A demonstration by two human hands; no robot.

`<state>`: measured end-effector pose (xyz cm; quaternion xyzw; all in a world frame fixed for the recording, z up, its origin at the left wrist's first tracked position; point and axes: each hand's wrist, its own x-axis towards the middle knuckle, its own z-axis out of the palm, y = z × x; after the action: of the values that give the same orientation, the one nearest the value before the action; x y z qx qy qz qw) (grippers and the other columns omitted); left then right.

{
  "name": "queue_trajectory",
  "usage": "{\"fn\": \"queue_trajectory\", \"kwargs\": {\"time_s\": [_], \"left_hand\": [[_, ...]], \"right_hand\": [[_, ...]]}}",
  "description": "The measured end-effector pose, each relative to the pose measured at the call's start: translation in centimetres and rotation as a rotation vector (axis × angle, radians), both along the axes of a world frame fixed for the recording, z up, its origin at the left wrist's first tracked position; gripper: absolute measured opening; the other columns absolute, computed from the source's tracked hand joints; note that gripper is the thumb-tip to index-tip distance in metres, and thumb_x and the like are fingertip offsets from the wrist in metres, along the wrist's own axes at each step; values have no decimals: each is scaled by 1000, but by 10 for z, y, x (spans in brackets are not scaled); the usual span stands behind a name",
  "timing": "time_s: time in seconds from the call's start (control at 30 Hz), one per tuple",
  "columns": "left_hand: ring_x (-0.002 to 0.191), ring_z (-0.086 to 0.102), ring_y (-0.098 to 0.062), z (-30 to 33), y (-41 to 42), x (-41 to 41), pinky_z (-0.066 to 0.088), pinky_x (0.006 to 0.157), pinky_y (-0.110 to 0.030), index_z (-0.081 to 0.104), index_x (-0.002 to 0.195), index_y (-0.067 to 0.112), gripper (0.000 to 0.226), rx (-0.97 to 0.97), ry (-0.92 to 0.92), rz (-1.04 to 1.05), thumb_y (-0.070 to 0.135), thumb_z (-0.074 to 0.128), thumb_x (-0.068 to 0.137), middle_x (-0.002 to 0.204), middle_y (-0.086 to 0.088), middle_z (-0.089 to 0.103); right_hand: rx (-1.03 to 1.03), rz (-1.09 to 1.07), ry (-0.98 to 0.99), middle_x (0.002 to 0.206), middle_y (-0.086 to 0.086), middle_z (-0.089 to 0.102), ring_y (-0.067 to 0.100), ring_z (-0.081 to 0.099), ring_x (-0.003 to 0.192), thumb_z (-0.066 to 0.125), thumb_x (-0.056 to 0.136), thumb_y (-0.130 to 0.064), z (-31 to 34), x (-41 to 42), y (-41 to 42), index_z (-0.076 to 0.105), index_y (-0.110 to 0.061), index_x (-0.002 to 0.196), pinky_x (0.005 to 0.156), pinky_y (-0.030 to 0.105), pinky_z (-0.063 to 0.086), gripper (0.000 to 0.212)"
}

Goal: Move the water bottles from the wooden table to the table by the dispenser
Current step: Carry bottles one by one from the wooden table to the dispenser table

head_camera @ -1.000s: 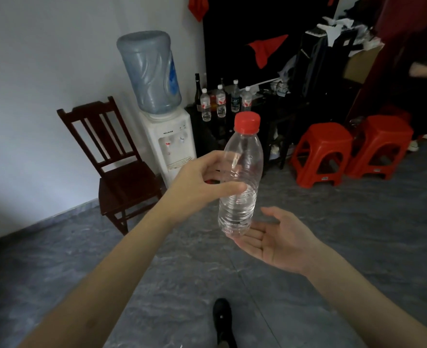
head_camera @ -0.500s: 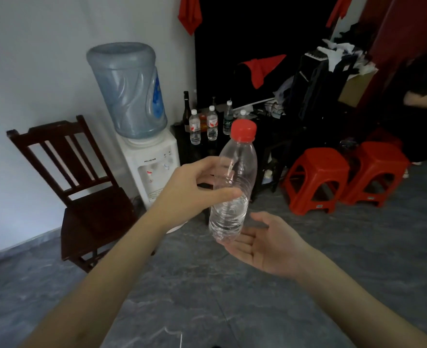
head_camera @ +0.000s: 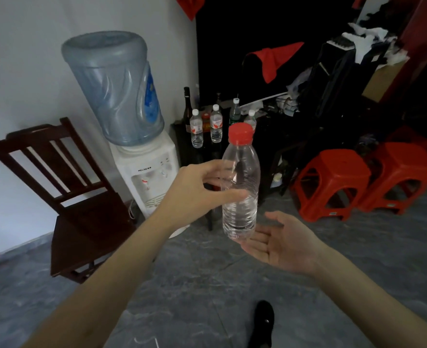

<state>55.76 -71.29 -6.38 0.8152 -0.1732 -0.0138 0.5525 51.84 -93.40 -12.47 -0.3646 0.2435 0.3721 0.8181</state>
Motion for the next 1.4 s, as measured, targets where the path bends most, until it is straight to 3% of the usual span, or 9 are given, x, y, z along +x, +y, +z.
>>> {"fn": "queue_trajectory", "kwargs": {"time_s": [0.1,0.23,0.4,0.7,0.9,1.03,1.13,1.27,1.4], "left_hand": [[97,73,1,-1,-16,36,56,82,-15,69,123,37,70,11,4,8,64,84,61,107,22,76],[93,74,-1,2,-49,89,54,79,-13,69,117,40,62,4,10,32,61,86,61,107,21,76],[92,74,-2,3,-91,156,55,77,-14,70,119,36,62,20,13,65,57,88,64,109,19,76],[95,75,-5,6,-125,232,62,87,-29,70,125,23,64,130,8,153,44,91,69,109,9,78],[94,75,-6,9,-131,278,61,90,-35,71,120,26,68,127,17,210,56,87,61,109,12,78],[93,75,-5,3,-133,309,62,88,-33,71,117,32,62,140,-2,209,57,86,61,109,14,77],[93,75,-5,2,-129,340,61,89,-30,73,117,28,60,149,-15,211,54,86,64,104,13,78],[94,74,-3,-3,-118,389,59,87,-23,74,119,24,53,158,-43,230,36,92,71,103,14,78],[92,73,0,-10,-112,443,56,83,-15,74,119,22,50,168,-77,250,31,92,73,101,19,78]], "right_hand": [[-4,5,-4,124,25,66,33,71,101,45,97,-35,-3,38,-17,56,7,130,86,41,55,54],[-17,50,-52,126,24,66,33,66,114,55,84,-32,-6,96,-49,59,5,129,90,41,54,58],[-16,55,-51,127,23,66,33,69,109,44,97,-32,-12,169,-96,56,2,133,80,40,61,51],[-33,123,-35,123,25,67,36,63,118,42,101,-33,-12,271,-139,58,6,128,98,44,50,50],[-1,111,-23,124,26,66,37,61,119,44,100,-31,-16,322,-145,57,8,128,98,44,49,50],[-10,139,-58,119,24,69,34,70,104,44,100,-32,-25,359,-145,60,6,124,92,43,53,48],[-21,186,-75,121,23,68,33,70,106,43,100,-34,-30,396,-142,59,4,126,87,42,54,50],[-43,232,-96,125,24,66,34,65,117,42,100,-35,-33,452,-131,57,4,129,97,43,50,51],[-72,251,-111,123,23,68,33,68,111,42,101,-34,-35,511,-126,58,4,128,98,43,49,49]]}}
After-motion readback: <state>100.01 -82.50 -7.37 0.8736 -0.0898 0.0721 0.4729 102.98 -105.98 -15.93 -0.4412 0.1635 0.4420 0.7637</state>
